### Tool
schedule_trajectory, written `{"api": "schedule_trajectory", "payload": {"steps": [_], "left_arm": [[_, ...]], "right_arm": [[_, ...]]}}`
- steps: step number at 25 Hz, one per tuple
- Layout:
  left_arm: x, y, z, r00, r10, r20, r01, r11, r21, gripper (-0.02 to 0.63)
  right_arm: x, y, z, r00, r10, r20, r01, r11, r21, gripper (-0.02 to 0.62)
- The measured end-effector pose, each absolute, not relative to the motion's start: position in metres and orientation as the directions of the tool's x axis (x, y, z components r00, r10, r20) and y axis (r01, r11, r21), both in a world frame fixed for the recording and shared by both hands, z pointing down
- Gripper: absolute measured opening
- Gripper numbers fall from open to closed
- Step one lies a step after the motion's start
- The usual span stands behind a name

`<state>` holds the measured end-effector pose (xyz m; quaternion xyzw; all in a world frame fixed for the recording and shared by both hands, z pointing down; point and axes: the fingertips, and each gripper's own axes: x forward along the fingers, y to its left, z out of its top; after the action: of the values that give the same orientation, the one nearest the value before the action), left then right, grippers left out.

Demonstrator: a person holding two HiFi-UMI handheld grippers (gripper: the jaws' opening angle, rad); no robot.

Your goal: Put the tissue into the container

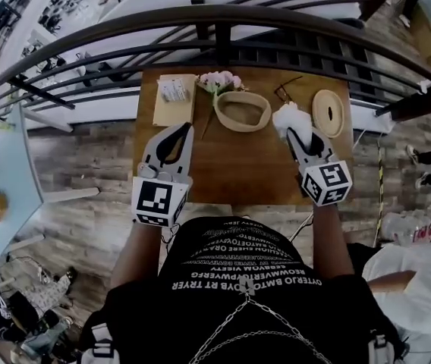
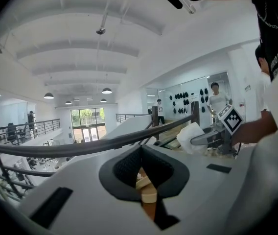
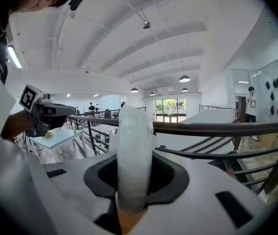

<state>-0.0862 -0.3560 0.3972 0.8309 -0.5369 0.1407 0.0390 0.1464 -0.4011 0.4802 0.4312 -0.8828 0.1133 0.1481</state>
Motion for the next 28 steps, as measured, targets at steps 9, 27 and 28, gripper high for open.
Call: {"api": "schedule_trajectory", "payload": {"steps": [9,27,28], "left_arm": [[-0.112,-0.393,0.422,0.396,-0.859,0.323,-0.898,-0.436,-0.058,0.025],[-0.161,-0.406,0.463,0.363,-0.835,0.415,-0.918,-0.397,0.005,0.025],[-0.163,-0.406,0.464,0.357,-0.835,0.418,-0.920,-0.391,0.006,0.025]], "right_arm": [[0.101,-0.473,0.573,-0.577,-0.627,0.524,-0.763,0.643,-0.070,0.117],[0.025,-0.520,0.777,-0.401,-0.256,0.879,-0.638,0.767,-0.068,0.117],[0.024,-0.520,0.781,-0.383,-0.236,0.893,-0.627,0.777,-0.064,0.117]]}}
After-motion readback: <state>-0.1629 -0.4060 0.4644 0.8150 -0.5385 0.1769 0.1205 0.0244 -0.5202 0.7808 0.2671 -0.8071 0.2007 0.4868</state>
